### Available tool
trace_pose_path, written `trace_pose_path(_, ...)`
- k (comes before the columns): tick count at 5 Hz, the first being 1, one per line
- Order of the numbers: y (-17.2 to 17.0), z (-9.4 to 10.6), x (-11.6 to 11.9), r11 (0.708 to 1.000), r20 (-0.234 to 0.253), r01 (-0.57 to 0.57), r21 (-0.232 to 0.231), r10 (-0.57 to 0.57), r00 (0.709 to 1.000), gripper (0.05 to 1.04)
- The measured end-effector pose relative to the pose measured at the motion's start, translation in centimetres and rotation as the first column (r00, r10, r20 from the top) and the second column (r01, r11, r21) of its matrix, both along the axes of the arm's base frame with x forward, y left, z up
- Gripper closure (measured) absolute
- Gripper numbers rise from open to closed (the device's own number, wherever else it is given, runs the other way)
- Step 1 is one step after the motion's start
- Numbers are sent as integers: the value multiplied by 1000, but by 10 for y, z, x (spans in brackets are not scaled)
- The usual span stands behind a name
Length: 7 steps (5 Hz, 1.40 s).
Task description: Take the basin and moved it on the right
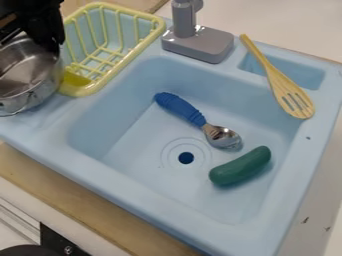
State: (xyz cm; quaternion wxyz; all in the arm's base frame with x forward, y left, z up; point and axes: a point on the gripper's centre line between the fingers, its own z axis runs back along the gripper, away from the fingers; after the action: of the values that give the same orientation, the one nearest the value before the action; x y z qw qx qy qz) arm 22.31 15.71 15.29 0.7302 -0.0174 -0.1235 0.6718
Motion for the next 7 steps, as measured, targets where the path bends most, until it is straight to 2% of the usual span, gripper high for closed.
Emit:
trace_pose_path(1,3,15,-2,1000,37,-10,12,10,999,641)
trace_pose_path(2,5,18,-2,999,42,-26,20,25,999,346)
trace_pose_path(3,1,25,3,999,46,-45,29,43,998,106)
trace_pose_path(4,-12,25,13,1000,48,6,27,-8,999,87)
trace_pose_path(5,-23,24,31,996,86,67,57,-72,994,87)
trace_pose_path(6,-34,19,44,988,64,146,42,-149,987,87)
trace_pose_path(7,-46,23,54,958,43,276,72,-280,959,87)
